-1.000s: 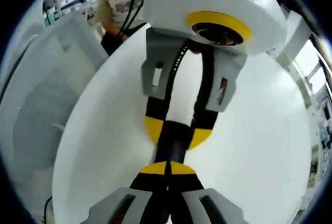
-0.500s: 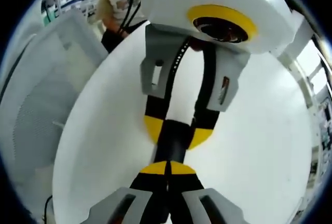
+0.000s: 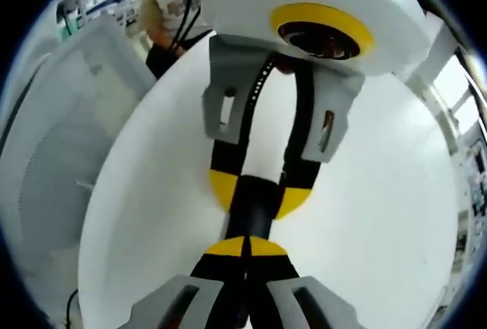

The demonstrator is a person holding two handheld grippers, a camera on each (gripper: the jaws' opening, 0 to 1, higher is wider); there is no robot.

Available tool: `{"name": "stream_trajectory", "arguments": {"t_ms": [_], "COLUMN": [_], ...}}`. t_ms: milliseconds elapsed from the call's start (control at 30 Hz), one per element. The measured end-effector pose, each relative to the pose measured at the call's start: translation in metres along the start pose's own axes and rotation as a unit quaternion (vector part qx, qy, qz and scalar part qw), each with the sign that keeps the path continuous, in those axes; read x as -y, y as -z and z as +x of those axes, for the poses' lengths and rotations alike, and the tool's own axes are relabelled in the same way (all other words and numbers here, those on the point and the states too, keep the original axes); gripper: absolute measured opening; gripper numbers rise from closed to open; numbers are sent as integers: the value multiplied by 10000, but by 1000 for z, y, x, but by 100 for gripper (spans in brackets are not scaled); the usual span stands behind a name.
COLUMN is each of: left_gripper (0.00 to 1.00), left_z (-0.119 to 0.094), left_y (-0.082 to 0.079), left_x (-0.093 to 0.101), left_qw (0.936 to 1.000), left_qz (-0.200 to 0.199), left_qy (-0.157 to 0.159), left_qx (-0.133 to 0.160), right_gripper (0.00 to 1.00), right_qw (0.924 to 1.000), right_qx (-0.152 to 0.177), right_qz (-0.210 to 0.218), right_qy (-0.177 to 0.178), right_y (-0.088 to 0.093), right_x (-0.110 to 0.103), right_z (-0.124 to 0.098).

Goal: Press the specified remote control buttons in sequence, fully releasing each button before pressing the next.

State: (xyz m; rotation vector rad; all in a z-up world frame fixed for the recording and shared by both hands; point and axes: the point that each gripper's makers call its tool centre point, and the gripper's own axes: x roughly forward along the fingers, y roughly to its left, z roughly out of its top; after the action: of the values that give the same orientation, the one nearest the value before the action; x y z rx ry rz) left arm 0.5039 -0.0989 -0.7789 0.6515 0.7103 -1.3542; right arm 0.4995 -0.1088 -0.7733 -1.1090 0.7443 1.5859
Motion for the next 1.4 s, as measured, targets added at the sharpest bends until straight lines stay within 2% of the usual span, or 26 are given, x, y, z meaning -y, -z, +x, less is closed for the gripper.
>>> {"name": "stream_trajectory", "arguments": {"t_ms": [1400], "left_gripper": [24], "left_z": [0], "left_y": [0], "left_x": [1], "left_qw": [10000], "left_qz": [15], "left_qy": [-21], "left_qx": [-78], "right_gripper": [0], "right_qw": [9999], "right_qx": [60], "right_qz": [-61], "right_qy": [132], "right_y": [-3], "right_x": [0], "right_z": [-5]}}
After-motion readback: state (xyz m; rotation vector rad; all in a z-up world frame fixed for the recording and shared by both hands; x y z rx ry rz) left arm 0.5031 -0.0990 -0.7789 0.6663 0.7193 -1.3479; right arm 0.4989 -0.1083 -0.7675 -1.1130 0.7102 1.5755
